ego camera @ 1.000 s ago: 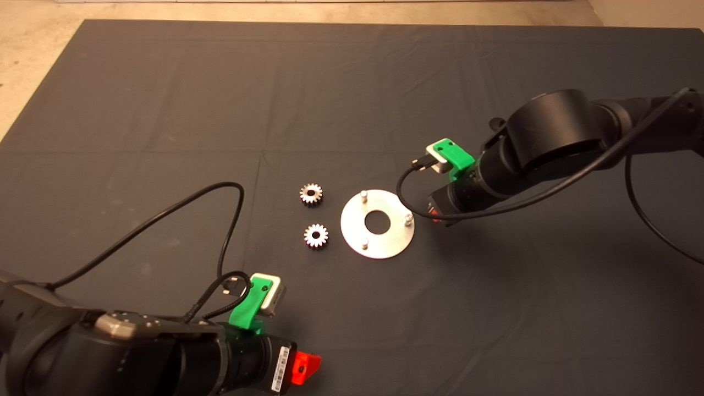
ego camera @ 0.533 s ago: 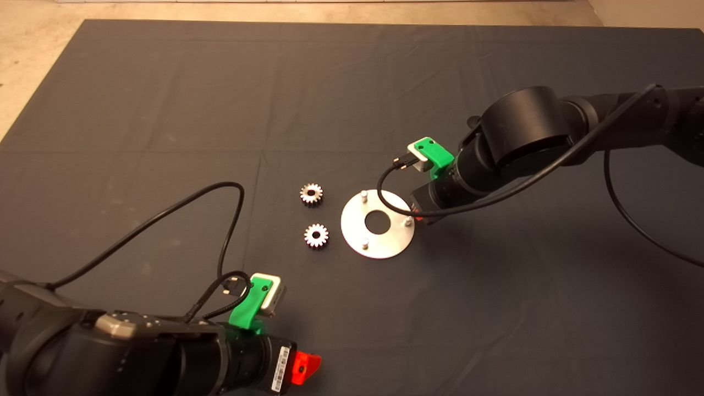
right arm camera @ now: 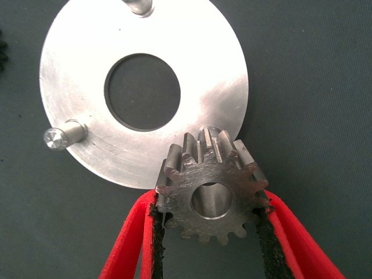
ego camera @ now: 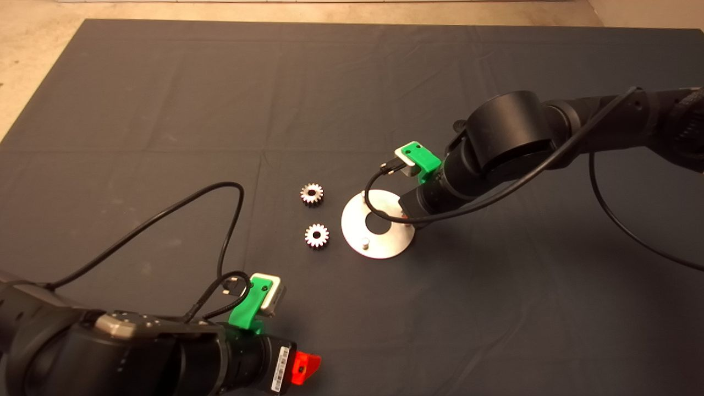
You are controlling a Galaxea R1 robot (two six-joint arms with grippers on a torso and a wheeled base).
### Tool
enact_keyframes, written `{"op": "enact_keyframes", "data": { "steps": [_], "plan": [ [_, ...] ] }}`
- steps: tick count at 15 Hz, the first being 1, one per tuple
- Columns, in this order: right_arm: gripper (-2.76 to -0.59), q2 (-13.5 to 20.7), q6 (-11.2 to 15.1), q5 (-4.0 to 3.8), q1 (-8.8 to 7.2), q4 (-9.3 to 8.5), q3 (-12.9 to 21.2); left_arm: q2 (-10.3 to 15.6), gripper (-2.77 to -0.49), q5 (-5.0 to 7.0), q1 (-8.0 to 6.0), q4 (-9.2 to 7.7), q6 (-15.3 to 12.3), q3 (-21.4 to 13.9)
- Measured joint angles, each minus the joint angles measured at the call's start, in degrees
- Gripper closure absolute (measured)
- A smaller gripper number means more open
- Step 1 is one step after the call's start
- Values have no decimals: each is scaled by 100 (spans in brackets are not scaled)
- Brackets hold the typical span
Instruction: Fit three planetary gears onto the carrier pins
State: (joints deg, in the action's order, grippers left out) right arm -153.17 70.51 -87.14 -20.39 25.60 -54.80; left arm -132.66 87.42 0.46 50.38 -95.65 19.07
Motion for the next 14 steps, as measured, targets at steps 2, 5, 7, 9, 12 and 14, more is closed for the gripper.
{"op": "enact_keyframes", "data": {
  "steps": [2, 5, 7, 9, 12, 14],
  "plan": [
    [-89, 2, 0, -30, 26, 0, -16, 0, -275, 1, 0, 1, 0, 0],
    [-89, 0, 0, -27, 59, -2, -29, 0, -275, -1, 0, 0, 0, 0],
    [-89, 0, -1, -30, 118, -2, -79, 0, -275, 1, 0, 0, 1, 0],
    [-89, 2, -4, -30, 124, -5, -96, 0, -275, -1, 0, 2, 0, 0],
    [-89, 2, -20, -30, 194, -6, -140, 0, -275, 1, 0, 0, 0, 0],
    [-89, 0, -20, -27, 196, -6, -209, 0, -275, 1, 0, 2, 0, 0]
  ]
}}
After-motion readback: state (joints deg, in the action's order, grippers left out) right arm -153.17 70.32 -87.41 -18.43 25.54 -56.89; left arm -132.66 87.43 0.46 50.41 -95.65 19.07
